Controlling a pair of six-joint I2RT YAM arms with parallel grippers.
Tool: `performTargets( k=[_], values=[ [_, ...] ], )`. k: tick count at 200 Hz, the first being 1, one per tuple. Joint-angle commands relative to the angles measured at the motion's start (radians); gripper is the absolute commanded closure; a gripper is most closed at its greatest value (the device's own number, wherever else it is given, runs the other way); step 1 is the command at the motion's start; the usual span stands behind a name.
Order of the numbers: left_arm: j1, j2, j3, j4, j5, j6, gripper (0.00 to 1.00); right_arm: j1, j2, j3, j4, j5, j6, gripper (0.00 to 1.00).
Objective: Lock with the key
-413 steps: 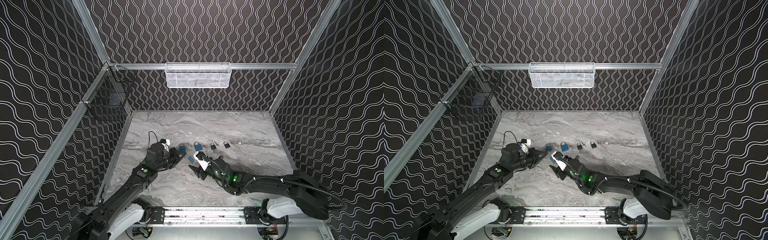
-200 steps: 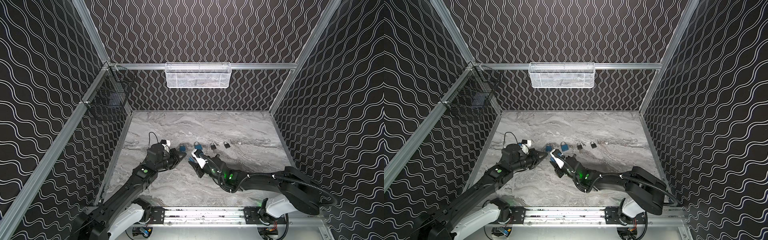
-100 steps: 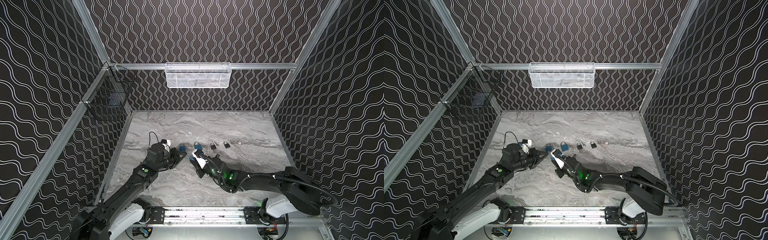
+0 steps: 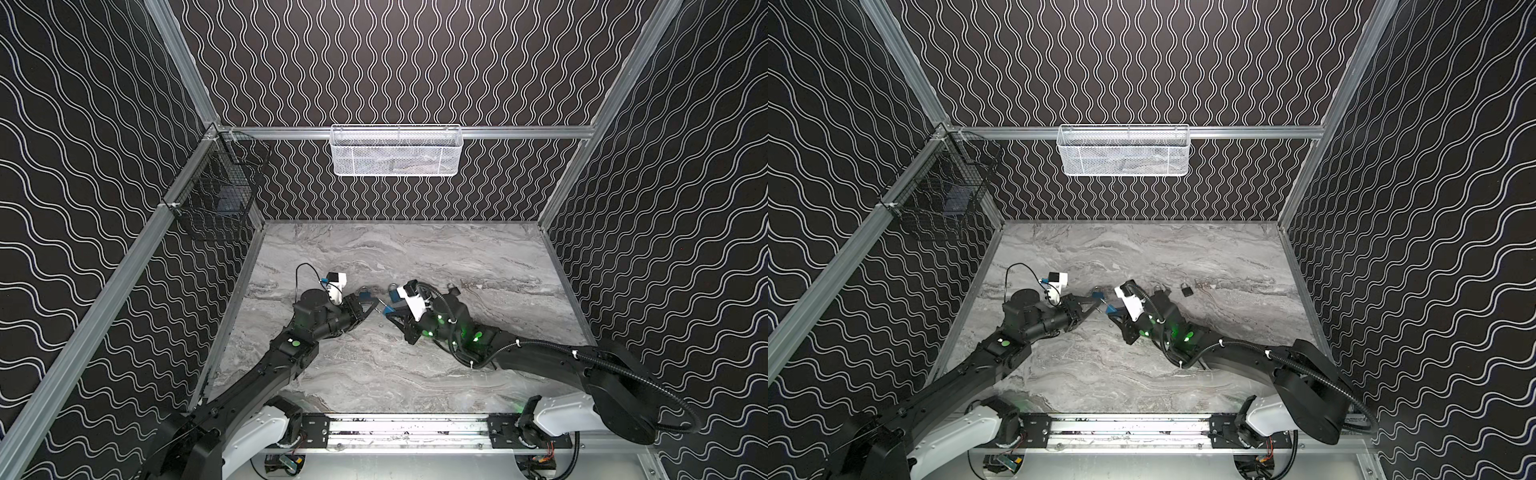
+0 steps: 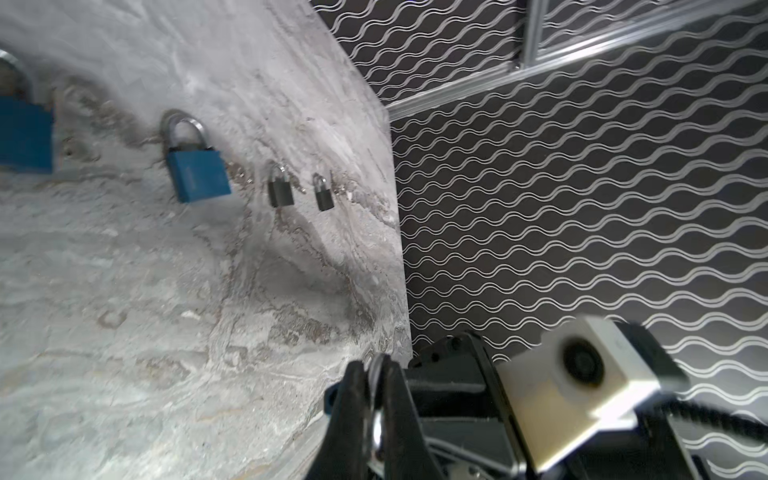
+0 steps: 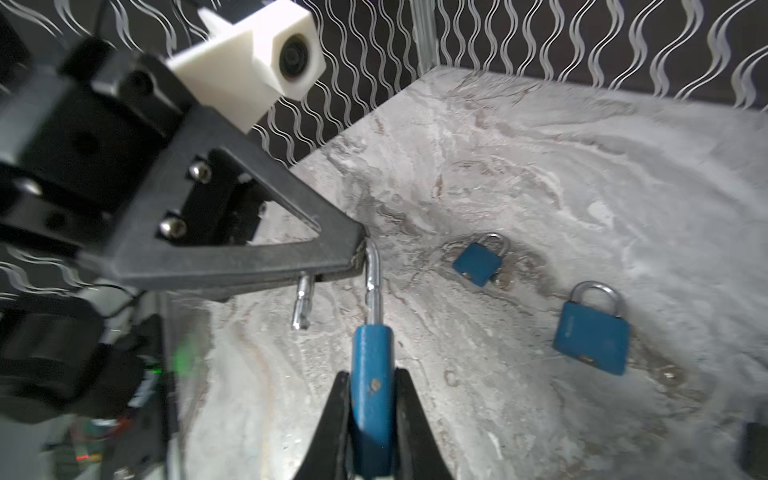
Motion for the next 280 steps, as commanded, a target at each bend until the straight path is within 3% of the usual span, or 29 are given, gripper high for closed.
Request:
performTargets(
  k=[1, 22, 102, 182, 280],
  values=[
    [-0.001, 0.030, -0.010, 0.045, 0.045, 0.121, 1.00, -0.045, -0.024, 0.042, 0.049, -0.165, 0.148, 1.00],
    [0.000, 0.069, -0.023, 0.130, 0.067, 0.153, 1.00, -0.093, -0.026, 0.075, 0.015, -0.272, 0.243, 1.00],
    [0.000, 0.169, -0.051, 0.293, 0.099, 0.232, 1.00, -0.224, -0.031, 0.078, 0.061, -0.440, 0.586, 1.00],
    [0.000, 0.247, -0.050, 0.422, 0.149, 0.169, 1.00, -0.225, 0.020, 0.104, 0.061, -0.456, 0.604, 1.00],
    [-0.004, 0.197, -0.057, 0.426, 0.196, 0.131, 1.00, -0.223, 0.084, 0.153, 0.082, -0.476, 0.616, 1.00]
  ],
)
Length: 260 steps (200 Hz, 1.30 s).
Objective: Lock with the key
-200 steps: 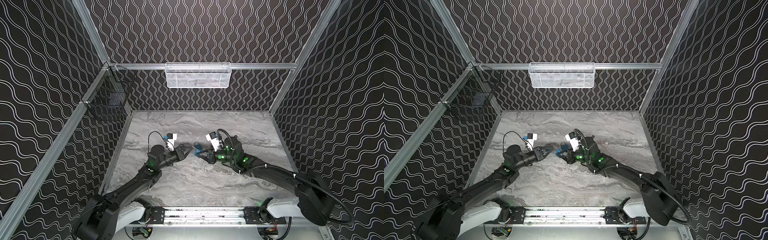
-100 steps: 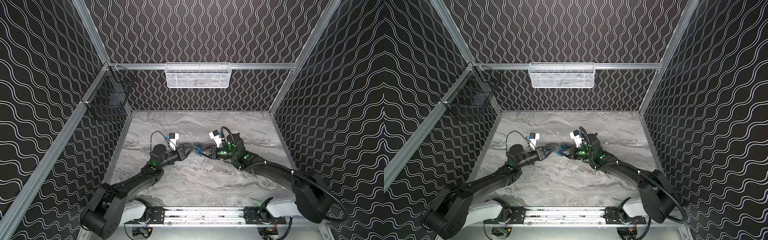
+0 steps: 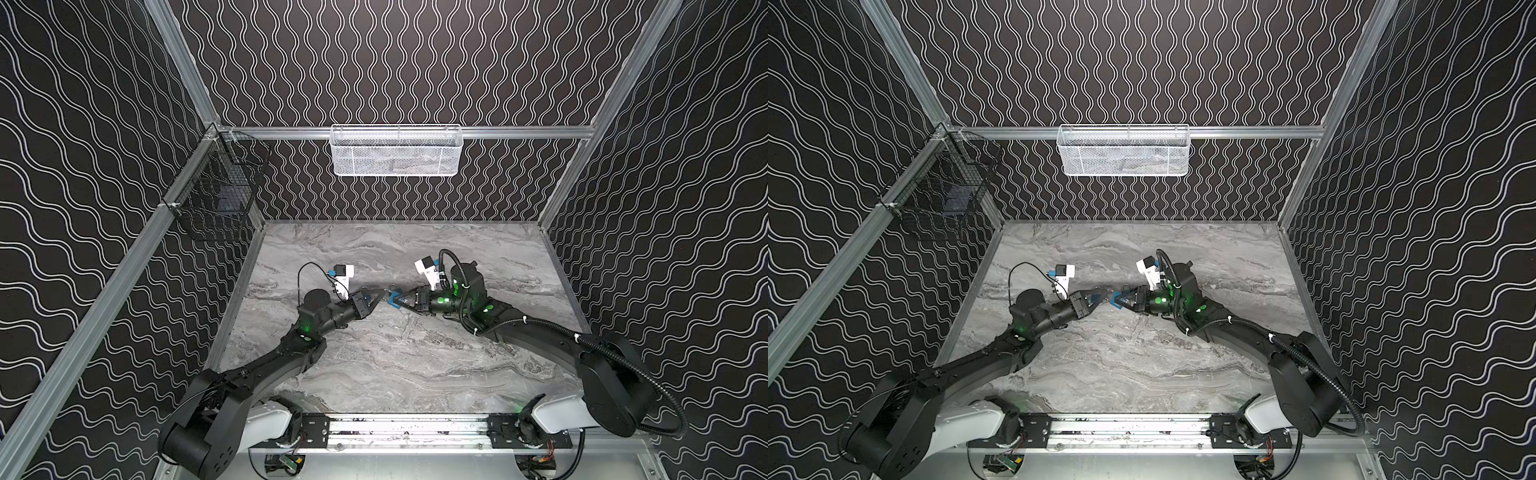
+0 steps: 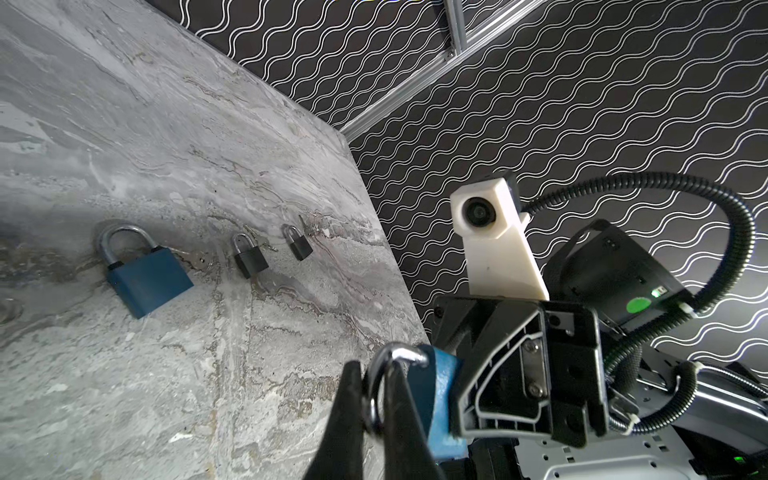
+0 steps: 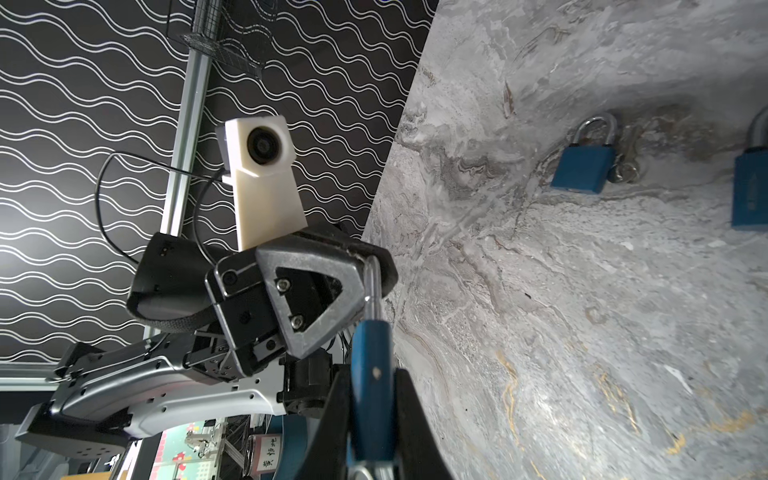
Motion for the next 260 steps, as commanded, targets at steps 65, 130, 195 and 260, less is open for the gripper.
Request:
performTargets(
  k=[65, 130, 195, 260],
  values=[
    [-0.036, -0.025, -0.009, 0.025, 0.187, -0.051, 1.00, 0.005, 0.106, 0.069, 0.188, -0.007, 0.000, 1.00],
    [-0.037, -0.083, 0.022, -0.083, 0.185, -0.025, 1.00, 0.003, 0.113, 0.051, 0.180, -0.027, -0.017, 1.00],
    [0.017, -0.031, 0.032, 0.006, 0.216, -0.097, 1.00, 0.002, 0.089, -0.017, 0.215, -0.031, -0.023, 1.00],
    [0.089, -0.016, 0.053, 0.019, 0.301, -0.128, 1.00, -0.001, 0.094, -0.021, 0.237, -0.055, -0.031, 1.00]
  ],
)
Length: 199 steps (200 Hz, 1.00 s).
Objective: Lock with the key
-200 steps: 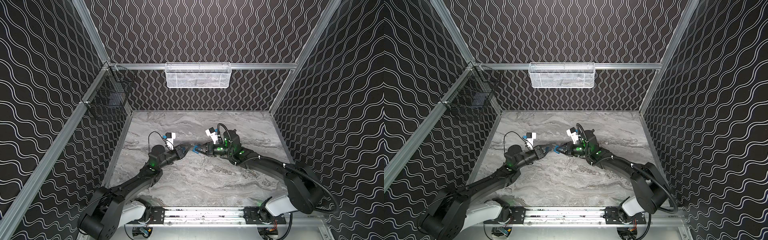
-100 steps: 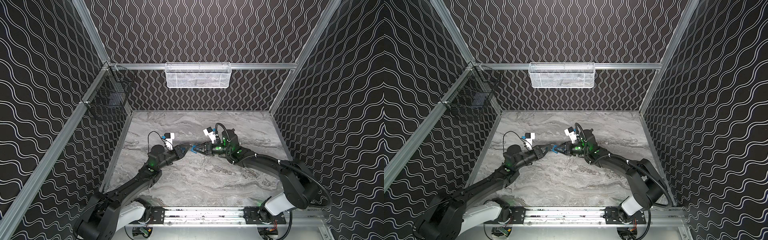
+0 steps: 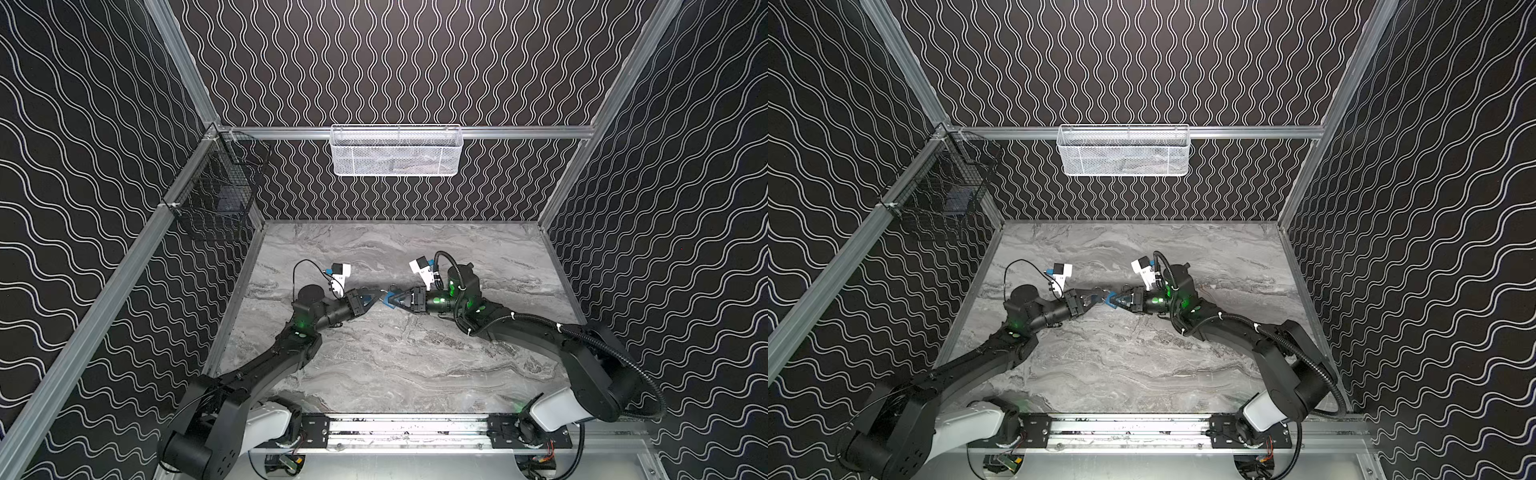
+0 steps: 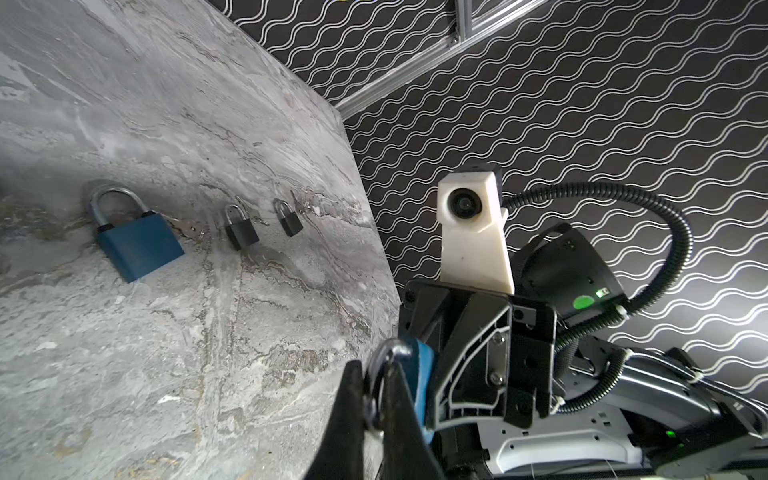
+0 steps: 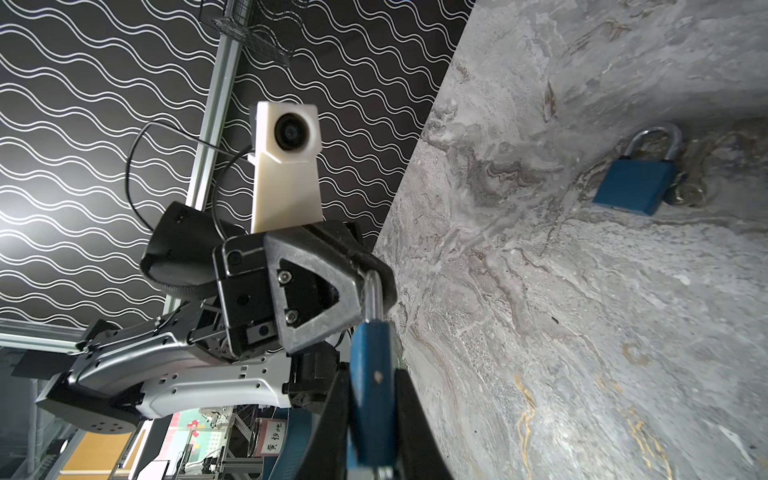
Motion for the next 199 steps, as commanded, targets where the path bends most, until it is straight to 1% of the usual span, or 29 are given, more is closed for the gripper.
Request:
performTargets(
  k=[1, 14, 30, 57, 73, 93, 106, 118, 131, 146, 153, 160, 169, 199],
  values=[
    [0.005, 0.003, 0.022, 0.094, 0.144, -0.048, 1.00, 0.003, 0.009, 0.005, 0.046, 0.019, -0.038, 1.00],
    [0.005, 0.008, 0.032, 0.086, 0.153, -0.043, 1.00, 0.004, 0.017, 0.008, 0.055, 0.007, -0.037, 1.00],
    [0.005, 0.016, 0.035, 0.076, 0.153, -0.038, 0.96, 0.006, 0.020, 0.012, 0.056, -0.003, -0.042, 1.00],
    [0.005, 0.039, 0.035, 0.088, 0.153, -0.039, 0.95, 0.005, 0.022, 0.021, 0.042, -0.016, -0.052, 1.00],
    [0.005, 0.047, 0.034, 0.094, 0.149, -0.040, 0.92, 0.005, 0.021, 0.022, 0.044, -0.027, -0.058, 1.00],
    [0.005, 0.062, 0.035, 0.122, 0.157, -0.053, 0.91, 0.004, 0.021, 0.026, 0.032, -0.031, -0.066, 1.00],
    [0.005, 0.066, 0.040, 0.102, 0.158, -0.041, 0.91, 0.004, 0.023, 0.027, 0.032, -0.032, -0.068, 1.00],
    [0.004, 0.069, 0.042, 0.102, 0.163, -0.041, 0.87, 0.005, 0.025, 0.031, 0.025, -0.035, -0.073, 1.00],
    [0.005, 0.072, 0.039, 0.125, 0.166, -0.051, 0.87, 0.004, 0.030, 0.033, 0.026, -0.037, -0.073, 1.00],
    [0.004, 0.070, 0.039, 0.109, 0.166, -0.043, 0.87, 0.005, 0.038, 0.041, 0.019, -0.040, -0.078, 1.00],
    [0.005, 0.071, 0.040, 0.101, 0.169, -0.040, 0.85, 0.004, 0.040, 0.042, 0.021, -0.041, -0.077, 1.00],
    [0.004, 0.072, 0.042, 0.099, 0.170, -0.040, 0.84, 0.004, 0.040, 0.044, 0.019, -0.042, -0.076, 1.00],
    [0.004, 0.069, 0.041, 0.094, 0.167, -0.037, 0.87, 0.005, 0.041, 0.046, 0.019, -0.042, -0.076, 1.00],
    [0.004, 0.065, 0.050, 0.041, 0.149, -0.011, 1.00, 0.004, 0.033, 0.050, 0.006, -0.043, -0.083, 1.00]
  ],
)
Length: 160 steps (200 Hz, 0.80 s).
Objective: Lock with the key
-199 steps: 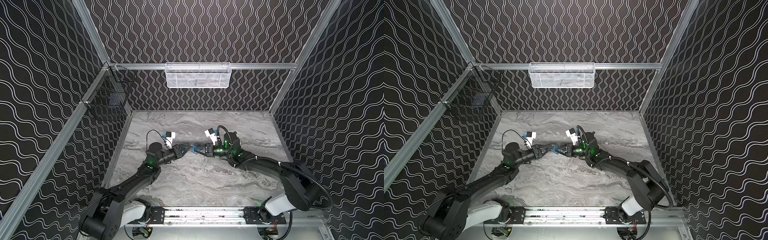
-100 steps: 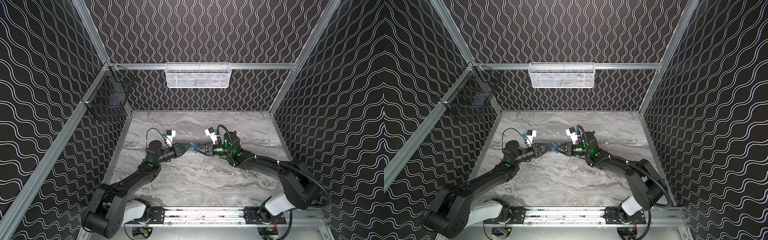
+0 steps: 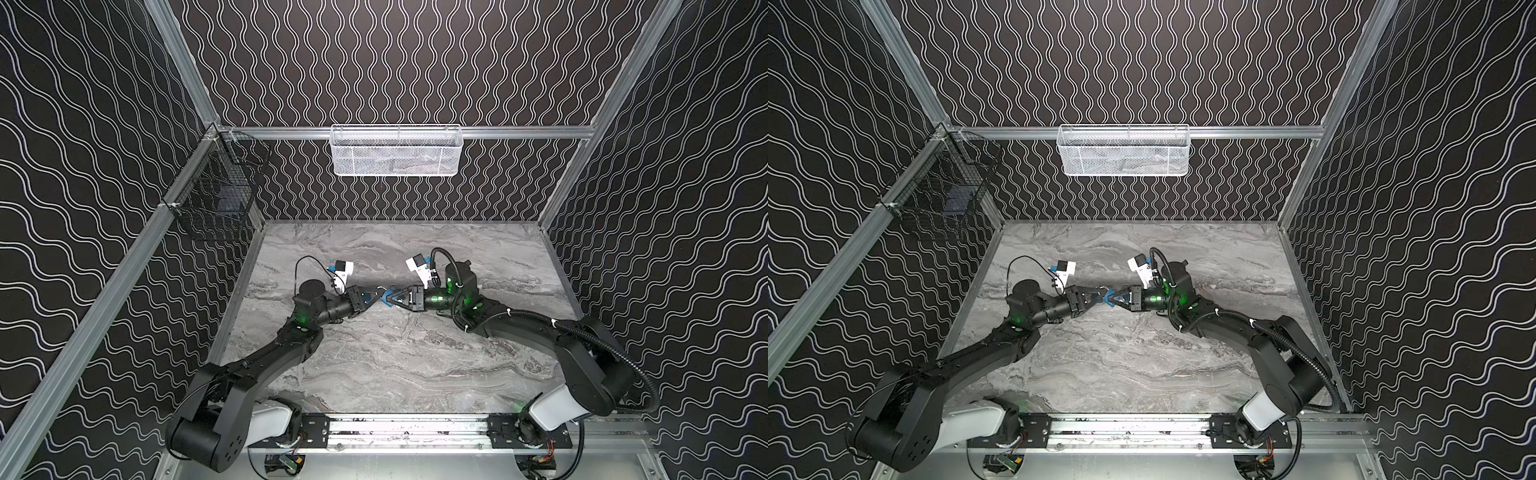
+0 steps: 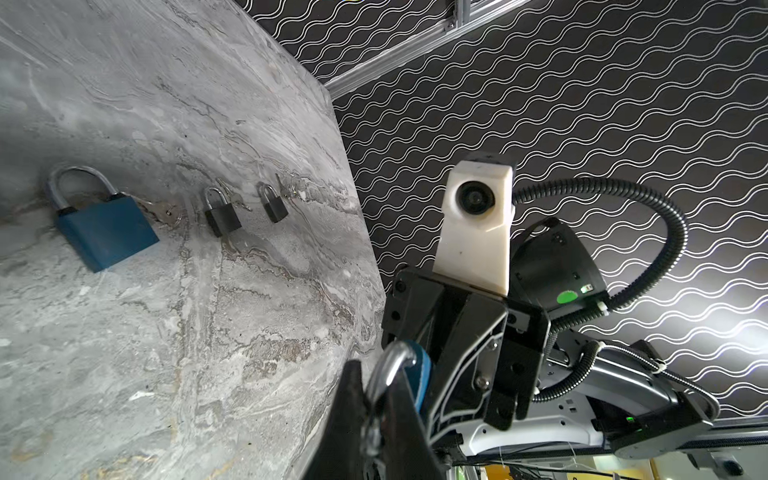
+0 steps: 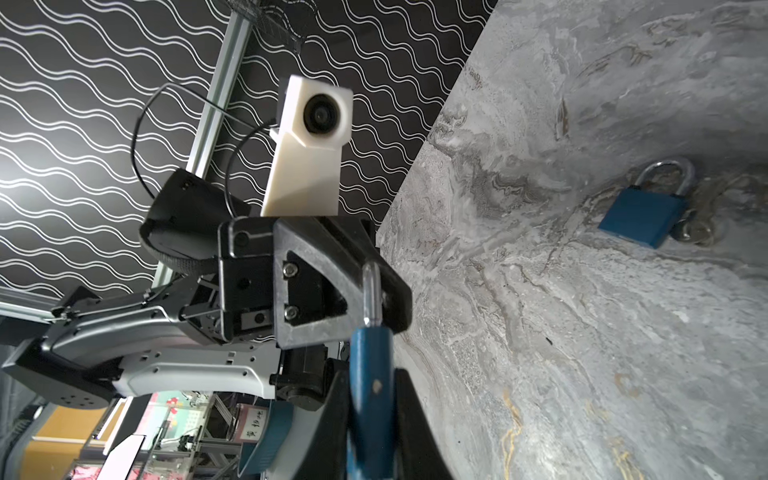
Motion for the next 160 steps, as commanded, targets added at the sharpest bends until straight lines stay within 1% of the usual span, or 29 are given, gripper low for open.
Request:
performTargets(
  k=[1, 26, 41, 45, 63, 76, 88, 104, 127, 160],
  values=[
    [-0.007, 0.000, 0.013, 0.018, 0.080, 0.039, 1.00, 0.006, -0.003, 0.015, 0.002, -0.006, 0.002, 1.00],
    [-0.007, 0.007, 0.010, 0.029, 0.064, 0.020, 1.00, 0.003, -0.008, -0.002, 0.019, 0.007, 0.017, 1.00],
    [-0.005, 0.009, 0.008, 0.030, 0.047, 0.011, 1.00, 0.000, -0.008, -0.018, 0.058, -0.002, 0.037, 0.95],
    [-0.003, 0.011, 0.007, 0.025, 0.041, 0.010, 1.00, -0.001, -0.008, -0.023, 0.069, -0.002, 0.046, 0.92],
    [0.006, 0.017, 0.009, 0.014, 0.026, 0.009, 1.00, -0.005, -0.009, -0.041, 0.102, 0.009, 0.069, 0.69],
    [0.017, 0.026, 0.005, 0.037, 0.028, -0.008, 1.00, -0.010, -0.013, -0.054, 0.112, 0.016, 0.077, 0.63],
    [0.028, 0.036, 0.003, 0.063, 0.034, -0.027, 1.00, -0.014, -0.020, -0.068, 0.114, 0.028, 0.077, 0.57],
    [0.036, 0.050, 0.003, 0.092, 0.040, -0.047, 1.00, -0.022, -0.033, -0.096, 0.137, 0.042, 0.081, 0.55],
    [0.037, 0.066, 0.004, 0.113, 0.043, -0.056, 1.00, -0.038, -0.055, -0.149, 0.194, 0.071, 0.113, 0.49],
    [0.037, 0.084, -0.002, 0.159, 0.049, -0.085, 1.00, -0.044, -0.080, -0.191, 0.188, 0.129, 0.102, 0.49]
  ],
)
